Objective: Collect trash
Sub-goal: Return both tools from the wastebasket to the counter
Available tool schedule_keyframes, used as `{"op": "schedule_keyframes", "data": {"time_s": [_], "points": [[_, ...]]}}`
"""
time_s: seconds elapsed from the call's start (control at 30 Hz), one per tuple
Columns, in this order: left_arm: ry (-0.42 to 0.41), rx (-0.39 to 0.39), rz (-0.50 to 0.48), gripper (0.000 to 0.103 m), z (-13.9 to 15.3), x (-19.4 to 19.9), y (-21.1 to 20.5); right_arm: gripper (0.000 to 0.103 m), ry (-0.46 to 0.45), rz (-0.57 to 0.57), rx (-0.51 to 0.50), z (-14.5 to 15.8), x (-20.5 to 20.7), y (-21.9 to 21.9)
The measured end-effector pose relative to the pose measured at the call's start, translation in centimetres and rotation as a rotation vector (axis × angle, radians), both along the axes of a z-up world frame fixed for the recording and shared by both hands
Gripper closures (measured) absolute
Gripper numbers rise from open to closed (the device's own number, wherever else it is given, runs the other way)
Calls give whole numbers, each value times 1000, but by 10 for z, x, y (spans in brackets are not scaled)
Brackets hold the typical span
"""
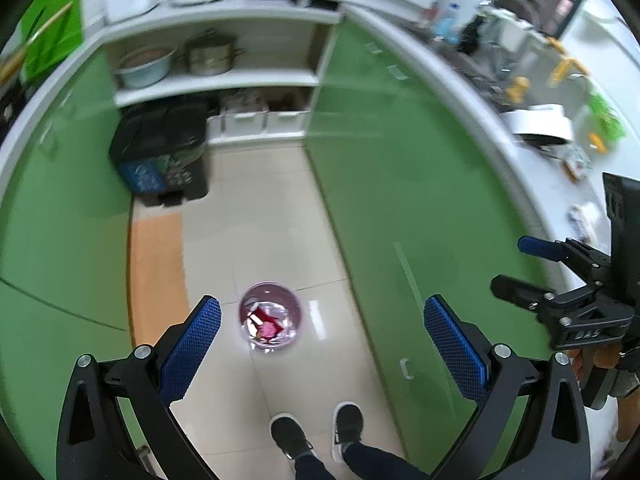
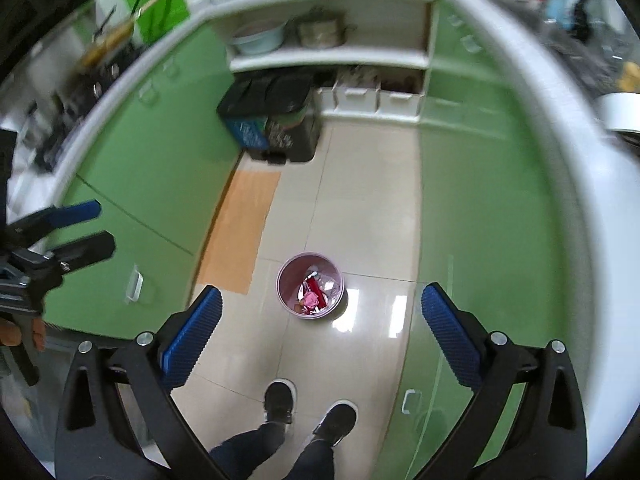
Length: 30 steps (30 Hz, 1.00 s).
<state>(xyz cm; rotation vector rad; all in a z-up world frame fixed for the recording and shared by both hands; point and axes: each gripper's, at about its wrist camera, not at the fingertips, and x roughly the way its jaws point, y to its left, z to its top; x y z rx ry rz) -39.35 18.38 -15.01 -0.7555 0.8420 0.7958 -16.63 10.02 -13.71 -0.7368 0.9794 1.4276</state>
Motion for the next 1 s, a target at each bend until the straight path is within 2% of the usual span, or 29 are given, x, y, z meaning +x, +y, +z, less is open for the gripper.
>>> {"op": "schedule_keyframes", "data": {"time_s": [0.1, 0.2, 0.37, 0.5, 0.67, 1.0], "points": [[-1, 26, -65, 6, 42, 25, -16, 3, -10, -73, 48, 55, 25, -39], [-16, 56, -133, 6, 72, 51, -28, 3, -37, -161, 91, 89, 54, -76], [-41, 96, -271, 6, 102, 105, -45, 3, -64, -357, 125, 115, 110, -135], [-66, 110, -379, 6, 116, 156, -63, 3, -84, -479, 138, 126, 150, -181], [-90, 127, -504, 6, 126, 221, -94, 3, -104, -575, 143, 130, 191, -227], [-69, 116, -683, 6, 116, 342, -138, 3, -96, -641, 117, 118, 260, -272]]}}
